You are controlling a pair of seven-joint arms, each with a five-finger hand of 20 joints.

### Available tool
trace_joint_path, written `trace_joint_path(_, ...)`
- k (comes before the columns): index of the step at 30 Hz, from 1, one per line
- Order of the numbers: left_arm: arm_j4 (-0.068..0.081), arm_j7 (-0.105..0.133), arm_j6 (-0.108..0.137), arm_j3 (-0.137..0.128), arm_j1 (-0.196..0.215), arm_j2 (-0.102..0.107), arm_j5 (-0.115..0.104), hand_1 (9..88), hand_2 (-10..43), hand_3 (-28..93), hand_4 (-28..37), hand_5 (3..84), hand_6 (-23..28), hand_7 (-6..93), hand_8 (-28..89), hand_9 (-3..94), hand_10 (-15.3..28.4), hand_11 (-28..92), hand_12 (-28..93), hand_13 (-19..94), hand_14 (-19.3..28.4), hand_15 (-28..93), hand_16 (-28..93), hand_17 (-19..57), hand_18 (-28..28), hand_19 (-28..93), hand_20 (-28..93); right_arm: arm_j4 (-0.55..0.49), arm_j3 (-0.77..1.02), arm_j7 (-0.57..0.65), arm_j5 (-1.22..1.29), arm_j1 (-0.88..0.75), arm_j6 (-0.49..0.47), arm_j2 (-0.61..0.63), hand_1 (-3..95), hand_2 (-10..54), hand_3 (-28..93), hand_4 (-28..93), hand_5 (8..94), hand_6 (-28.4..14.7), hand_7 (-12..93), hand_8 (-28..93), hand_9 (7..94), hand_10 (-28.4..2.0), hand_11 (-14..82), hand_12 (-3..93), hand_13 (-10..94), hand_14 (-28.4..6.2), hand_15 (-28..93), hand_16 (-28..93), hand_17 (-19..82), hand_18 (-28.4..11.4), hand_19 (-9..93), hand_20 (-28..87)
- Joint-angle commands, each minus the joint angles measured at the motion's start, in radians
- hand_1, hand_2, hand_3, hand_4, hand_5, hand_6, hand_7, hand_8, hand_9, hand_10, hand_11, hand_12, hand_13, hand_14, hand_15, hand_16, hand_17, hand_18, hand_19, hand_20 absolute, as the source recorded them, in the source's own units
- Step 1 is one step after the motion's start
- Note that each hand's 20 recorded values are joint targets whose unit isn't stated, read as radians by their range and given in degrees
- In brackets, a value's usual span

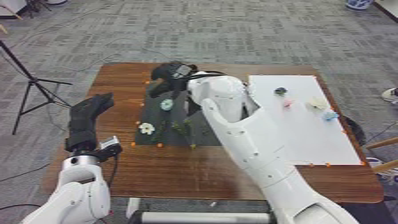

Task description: Arrange flowers

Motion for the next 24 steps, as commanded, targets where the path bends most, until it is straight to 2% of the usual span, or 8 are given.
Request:
trace_joint_path(1,-0.009,0.031,0.036,0.018,-0.015,0.031,-0.043,23.9,14.6,69,-28.2,54.7,3.2,17.9,-8,52.0,14.6,26,13,41,17.2,22,-3,9.9,9.4,5,18,-0.383,0.066,0.146,0.555,-0.216,0.211,0.329,22.7,4.4,67,-15,46.9,-4.1,14,-9,49.1,-15.4,10.3,15.1,63,-15.7,63,23,31,-26.0,79,53)
trace_joint_path(10,-0.009,0.014,0.021,0.003,-0.008,0.011,-0.017,24.7,14.0,69,-28.3,55.8,2.9,18.8,-8,53.8,14.5,26,14,43,17.6,24,-2,9.6,10.9,7,18,-0.61,0.333,0.171,0.707,-0.548,0.396,0.415,31.7,-1.1,69,-15,58.9,-2.9,19,-9,67.4,-15.7,20.7,19.8,66,-13.5,58,26,33,-24.0,78,51)
trace_joint_path(11,-0.012,-0.007,-0.202,-0.316,0.174,-0.033,0.007,24.8,13.9,69,-28.3,55.8,2.8,18.9,-8,53.9,14.4,26,14,43,17.7,24,-2,9.6,10.9,7,18,-0.621,0.363,0.175,0.711,-0.574,0.413,0.425,31.8,-1.2,69,-15,59.0,-2.9,19,-9,67.4,-15.6,20.8,19.9,66,-13.5,58,26,33,-24.0,78,51)
trace_joint_path(12,-0.014,0.013,-0.217,-0.322,0.183,-0.034,-0.009,24.9,13.9,69,-28.3,55.8,2.8,19.0,-8,53.9,14.4,26,14,43,17.7,24,-2,9.6,10.9,7,18,-0.627,0.39,0.167,0.71,-0.604,0.446,0.438,31.9,-1.3,69,-15,59.2,-2.8,20,-9,67.4,-15.6,20.9,20.0,66,-13.5,58,26,33,-23.9,78,51)
trace_joint_path(13,-0.01,0.01,-0.218,-0.315,0.172,-0.033,-0.004,24.9,13.9,69,-28.3,55.8,2.7,19.2,-8,53.9,14.4,26,14,43,17.8,24,-2,9.5,11.0,7,18,-0.632,0.421,0.163,0.702,-0.635,0.476,0.445,31.9,-1.3,69,-15,59.3,-2.7,20,-9,67.4,-15.6,20.9,20.1,66,-13.5,58,26,33,-23.9,78,51)
trace_joint_path(17,-0.025,0.032,-0.24,-0.354,0.227,-0.039,-0.007,25.1,13.8,69,-28.3,55.9,2.6,19.4,-9,54.3,14.4,27,15,43,17.8,25,-2,9.5,11.1,8,18,-0.603,0.518,0.173,0.652,-0.698,0.576,0.475,34.3,-3.7,70,-15,59.7,-2.3,21,-9,67.1,-15.1,21.0,20.3,66,-13.2,58,26,33,-23.6,78,51)
trace_joint_path(21,-0.03,0.036,-0.247,-0.368,0.25,-0.048,-0.009,25.4,13.6,69,-28.2,55.9,2.5,19.6,-9,54.4,14.4,27,15,43,17.8,25,-2,9.6,11.1,8,18,-0.519,0.585,0.198,0.534,-0.72,0.704,0.494,38.0,-7.5,71,-16,59.2,-1.6,24,-9,67.1,-14.3,24.8,22.2,67,-12.1,60,27,34,-23.0,80,52)
trace_joint_path(24,-0.03,0.035,-0.251,-0.364,0.252,-0.051,-0.008,25.6,13.4,69,-28.2,56.0,2.5,19.7,-9,54.4,14.3,27,15,43,17.8,25,-2,9.7,11.3,8,18,-0.49,0.651,0.235,0.483,-0.75,0.71,0.491,41.0,-9.3,71,-18,58.2,-1.0,28,0,66.3,-13.5,29.0,24.5,68,-11.5,61,28,34,-22.6,81,53)
